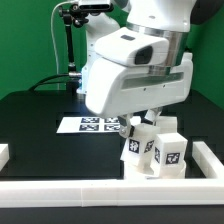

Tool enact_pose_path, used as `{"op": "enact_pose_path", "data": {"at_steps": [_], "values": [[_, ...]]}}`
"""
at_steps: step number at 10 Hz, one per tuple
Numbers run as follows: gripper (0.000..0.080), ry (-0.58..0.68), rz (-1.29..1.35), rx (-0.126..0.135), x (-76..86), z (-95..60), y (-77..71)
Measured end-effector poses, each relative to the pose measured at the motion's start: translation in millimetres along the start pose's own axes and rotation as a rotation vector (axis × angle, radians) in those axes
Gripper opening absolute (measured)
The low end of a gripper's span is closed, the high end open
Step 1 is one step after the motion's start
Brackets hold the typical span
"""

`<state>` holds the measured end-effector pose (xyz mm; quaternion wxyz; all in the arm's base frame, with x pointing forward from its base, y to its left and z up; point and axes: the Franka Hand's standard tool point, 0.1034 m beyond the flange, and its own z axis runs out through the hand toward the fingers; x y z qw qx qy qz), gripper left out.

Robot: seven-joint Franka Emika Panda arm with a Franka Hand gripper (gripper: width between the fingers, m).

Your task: Assemble stool

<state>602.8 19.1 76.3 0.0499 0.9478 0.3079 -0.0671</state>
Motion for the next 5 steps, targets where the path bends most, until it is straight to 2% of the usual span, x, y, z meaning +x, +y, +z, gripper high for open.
{"op": "enact_pose_path", "data": {"at_steps": [2, 5], "values": [[0.0341, 0.015, 0.207, 0.034, -0.1, 0.3, 0.1], [0.0341, 0.015, 0.396, 0.039, 1.3, -0.1, -1.8]]}}
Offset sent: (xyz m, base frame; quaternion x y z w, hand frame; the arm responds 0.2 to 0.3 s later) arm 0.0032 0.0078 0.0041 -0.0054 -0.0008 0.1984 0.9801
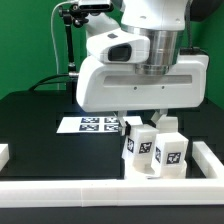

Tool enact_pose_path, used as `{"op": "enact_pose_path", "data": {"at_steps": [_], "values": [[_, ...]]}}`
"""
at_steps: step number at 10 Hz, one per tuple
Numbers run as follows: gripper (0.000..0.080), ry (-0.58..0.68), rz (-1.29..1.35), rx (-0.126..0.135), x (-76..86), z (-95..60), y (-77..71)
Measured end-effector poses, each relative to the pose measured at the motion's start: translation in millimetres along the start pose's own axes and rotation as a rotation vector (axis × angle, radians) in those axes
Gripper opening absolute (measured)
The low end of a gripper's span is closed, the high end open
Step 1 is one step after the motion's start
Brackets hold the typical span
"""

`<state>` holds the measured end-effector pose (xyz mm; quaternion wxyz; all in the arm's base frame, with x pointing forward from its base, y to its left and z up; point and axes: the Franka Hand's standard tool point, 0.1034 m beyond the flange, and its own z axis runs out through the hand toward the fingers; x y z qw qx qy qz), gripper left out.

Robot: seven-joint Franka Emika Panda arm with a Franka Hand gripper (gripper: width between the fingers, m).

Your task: Assemble stool

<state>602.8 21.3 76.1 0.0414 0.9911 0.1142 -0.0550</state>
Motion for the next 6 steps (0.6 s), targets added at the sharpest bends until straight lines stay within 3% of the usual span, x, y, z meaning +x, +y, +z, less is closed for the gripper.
{"op": "enact_pose_path", "data": {"at_steps": [4, 6], "values": [[0.0341, 0.001, 0.259, 0.009, 0.5, -0.5, -1.6], [0.0341, 0.006, 0.373, 0.064, 0.5, 0.6, 0.8]]}}
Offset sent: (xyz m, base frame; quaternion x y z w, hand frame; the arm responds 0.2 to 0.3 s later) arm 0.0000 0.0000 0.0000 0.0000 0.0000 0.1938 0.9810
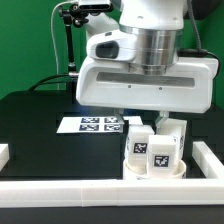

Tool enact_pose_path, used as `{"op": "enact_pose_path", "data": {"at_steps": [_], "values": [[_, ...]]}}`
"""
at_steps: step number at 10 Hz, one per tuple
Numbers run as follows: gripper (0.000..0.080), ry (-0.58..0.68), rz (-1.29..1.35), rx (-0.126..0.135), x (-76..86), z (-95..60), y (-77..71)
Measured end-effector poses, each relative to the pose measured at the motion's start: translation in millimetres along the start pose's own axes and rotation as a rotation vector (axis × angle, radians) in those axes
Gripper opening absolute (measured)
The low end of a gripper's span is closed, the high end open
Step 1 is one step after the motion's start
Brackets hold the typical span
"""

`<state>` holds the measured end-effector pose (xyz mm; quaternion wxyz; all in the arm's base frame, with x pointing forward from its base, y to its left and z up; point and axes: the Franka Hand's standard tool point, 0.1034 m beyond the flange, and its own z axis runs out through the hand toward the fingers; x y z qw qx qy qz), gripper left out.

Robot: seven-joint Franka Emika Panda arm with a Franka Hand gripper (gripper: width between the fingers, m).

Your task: Assemble stool

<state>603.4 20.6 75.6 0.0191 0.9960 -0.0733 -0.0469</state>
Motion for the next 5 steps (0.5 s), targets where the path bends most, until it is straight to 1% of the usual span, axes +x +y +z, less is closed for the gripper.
{"op": "enact_pose_path", "data": {"at_steps": [2, 5], "values": [[0.0341, 0.026, 0.178, 0.032, 3.4, -0.2, -4.3], [0.0341, 0.024, 0.402, 0.045, 3.5, -0.5, -9.1]]}}
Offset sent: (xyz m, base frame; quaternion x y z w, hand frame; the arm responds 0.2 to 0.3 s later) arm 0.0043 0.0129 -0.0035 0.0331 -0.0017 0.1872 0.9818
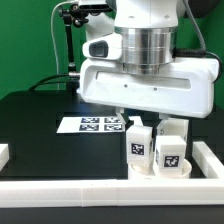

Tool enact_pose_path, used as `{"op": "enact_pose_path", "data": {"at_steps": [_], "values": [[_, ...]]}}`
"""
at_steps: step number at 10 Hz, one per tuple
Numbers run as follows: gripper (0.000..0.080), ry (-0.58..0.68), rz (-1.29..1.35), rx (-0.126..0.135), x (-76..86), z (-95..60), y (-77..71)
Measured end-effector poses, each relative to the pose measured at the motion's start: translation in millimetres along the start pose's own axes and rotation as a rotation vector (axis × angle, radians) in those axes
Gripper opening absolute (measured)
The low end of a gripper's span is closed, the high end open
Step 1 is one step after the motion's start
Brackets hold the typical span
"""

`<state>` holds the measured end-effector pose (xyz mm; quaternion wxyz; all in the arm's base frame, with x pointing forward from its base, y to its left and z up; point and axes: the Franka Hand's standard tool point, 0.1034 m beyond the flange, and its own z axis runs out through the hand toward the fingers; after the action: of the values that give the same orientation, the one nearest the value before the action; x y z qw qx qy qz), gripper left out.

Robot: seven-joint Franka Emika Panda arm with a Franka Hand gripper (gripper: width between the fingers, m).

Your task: Assemble stool

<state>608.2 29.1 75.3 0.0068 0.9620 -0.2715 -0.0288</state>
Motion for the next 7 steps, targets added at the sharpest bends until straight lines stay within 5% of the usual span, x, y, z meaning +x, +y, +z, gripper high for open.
{"op": "enact_pose_path", "data": {"at_steps": [7], "values": [[0.0341, -0.003, 0.416, 0.011, -6.1, -0.3, -10.7]]}}
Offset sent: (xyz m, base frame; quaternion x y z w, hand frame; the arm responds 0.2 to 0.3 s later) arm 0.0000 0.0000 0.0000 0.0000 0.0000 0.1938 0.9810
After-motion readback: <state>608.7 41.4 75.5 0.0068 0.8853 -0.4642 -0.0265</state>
